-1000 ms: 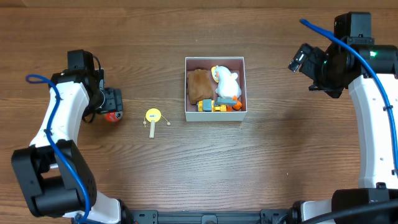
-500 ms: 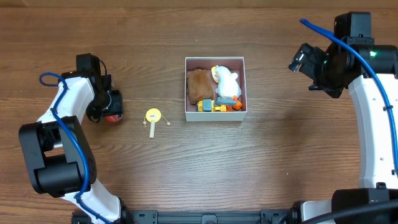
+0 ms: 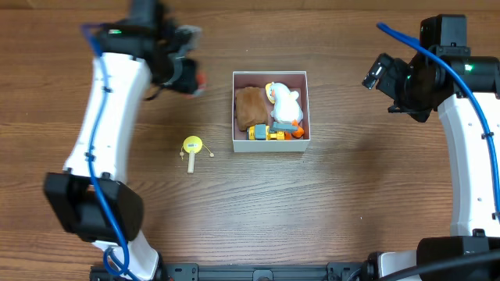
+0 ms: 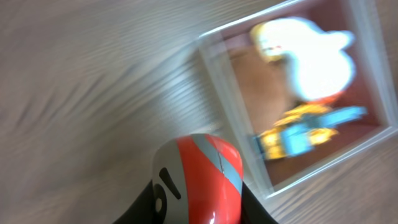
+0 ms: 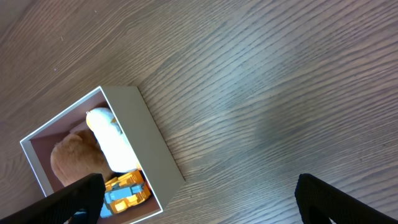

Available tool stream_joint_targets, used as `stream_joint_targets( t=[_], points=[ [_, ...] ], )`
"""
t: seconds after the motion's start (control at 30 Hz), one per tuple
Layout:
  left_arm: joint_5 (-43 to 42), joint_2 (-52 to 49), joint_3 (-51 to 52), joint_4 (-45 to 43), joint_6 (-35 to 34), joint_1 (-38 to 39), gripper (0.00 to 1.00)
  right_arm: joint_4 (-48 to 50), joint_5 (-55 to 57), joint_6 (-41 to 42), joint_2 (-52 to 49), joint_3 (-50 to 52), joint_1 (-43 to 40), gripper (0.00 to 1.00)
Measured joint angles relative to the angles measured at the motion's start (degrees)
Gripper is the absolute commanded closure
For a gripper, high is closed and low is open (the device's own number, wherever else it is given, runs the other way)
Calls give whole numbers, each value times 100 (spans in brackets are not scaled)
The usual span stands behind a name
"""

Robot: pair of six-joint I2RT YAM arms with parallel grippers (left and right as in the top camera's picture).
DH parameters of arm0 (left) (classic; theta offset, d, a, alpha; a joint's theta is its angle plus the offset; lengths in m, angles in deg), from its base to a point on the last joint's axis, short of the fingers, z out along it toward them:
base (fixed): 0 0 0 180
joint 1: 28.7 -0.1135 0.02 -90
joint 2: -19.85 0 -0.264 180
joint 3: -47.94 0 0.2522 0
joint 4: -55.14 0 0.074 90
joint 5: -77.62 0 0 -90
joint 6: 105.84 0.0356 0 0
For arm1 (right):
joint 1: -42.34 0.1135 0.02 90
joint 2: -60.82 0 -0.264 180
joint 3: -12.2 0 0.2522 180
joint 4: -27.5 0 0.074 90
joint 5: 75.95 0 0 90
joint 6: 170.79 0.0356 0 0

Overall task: Pack container
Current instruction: 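Carry the red ball into the box and release it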

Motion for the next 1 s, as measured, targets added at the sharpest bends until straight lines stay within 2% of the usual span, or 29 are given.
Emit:
stream_joint_targets(
  t=[0.1,0.23,0.37,0.43,0.5,0.57,0.67,0.77,0.97,1.0],
  points=[
    [44,-33,-7,-439,247,946,67,11,0,-4,0,0,0,0],
    [240,-361,-13,-837,422,1829,68,42,-2,0,0,0,2,0],
    [437,-1078,-15,-662,439,2122,68,-2,15,0,0,0,0,0],
    [522,-1248,-15,-542,437,2114,60,-24,44,0,0,0,0,0],
    [678,-1342,-13,-411,407,2083,42,-33,61,0,0,0,0,0],
    [793,-1338,-13,-334,442,2055,31,-35,90,-2,0,0,2,0],
    [866,-1340,-13,-127,417,2020,30,-28,107,0,0,0,2,0],
    [909,-1340,-20,245,417,2017,37,-26,125,-2,0,0,2,0],
    [938,-1340,-365,883,413,2017,36,-24,125,-2,0,0,2,0],
    [940,-1340,-533,949,411,2017,45,-24,127,0,0,0,0,0]
  ],
)
